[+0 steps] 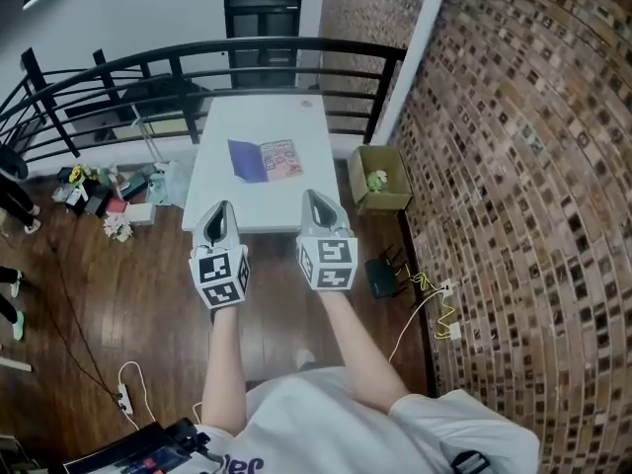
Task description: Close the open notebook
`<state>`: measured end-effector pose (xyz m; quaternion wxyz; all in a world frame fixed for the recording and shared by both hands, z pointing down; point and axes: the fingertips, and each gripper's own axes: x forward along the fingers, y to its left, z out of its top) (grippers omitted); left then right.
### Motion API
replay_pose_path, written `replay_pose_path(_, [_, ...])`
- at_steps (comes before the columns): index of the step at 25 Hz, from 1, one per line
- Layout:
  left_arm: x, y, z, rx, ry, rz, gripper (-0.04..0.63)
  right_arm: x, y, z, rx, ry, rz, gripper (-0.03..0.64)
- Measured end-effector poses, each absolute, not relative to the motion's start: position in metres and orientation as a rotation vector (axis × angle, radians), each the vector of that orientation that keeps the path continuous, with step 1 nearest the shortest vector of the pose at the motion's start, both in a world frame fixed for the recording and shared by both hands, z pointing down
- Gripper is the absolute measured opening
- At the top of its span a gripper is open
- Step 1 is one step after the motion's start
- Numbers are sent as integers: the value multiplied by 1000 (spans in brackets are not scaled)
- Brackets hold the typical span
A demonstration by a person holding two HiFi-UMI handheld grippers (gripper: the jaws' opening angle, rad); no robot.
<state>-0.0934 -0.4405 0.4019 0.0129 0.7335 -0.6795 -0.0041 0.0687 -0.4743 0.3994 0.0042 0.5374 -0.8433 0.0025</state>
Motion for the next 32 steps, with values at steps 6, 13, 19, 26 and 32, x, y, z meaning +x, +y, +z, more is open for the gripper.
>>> replay_pose_path(6, [-103,-507,409,2244,-2201,30,11,63,-545,420,1564,-2690,76,-15])
replay_pose_path(13, [-146,-592,434,2219,-2163,55,11,8,-612,440,1420,-2743,45,-15])
replay_pose_path(19, [-173,-701,424,2321,-2084,38,11,-33,-714,431,1457,-2728,32,-15])
replay_pose_path(26, [-222,-785,431,2345,-1987,-14,11,-77,-787,435,1478,-2693,48,-15])
replay_pose_path(32, [-233,-829,488,2308,-1904,128,12,-72,-834,476,1455,-2657,188,-15])
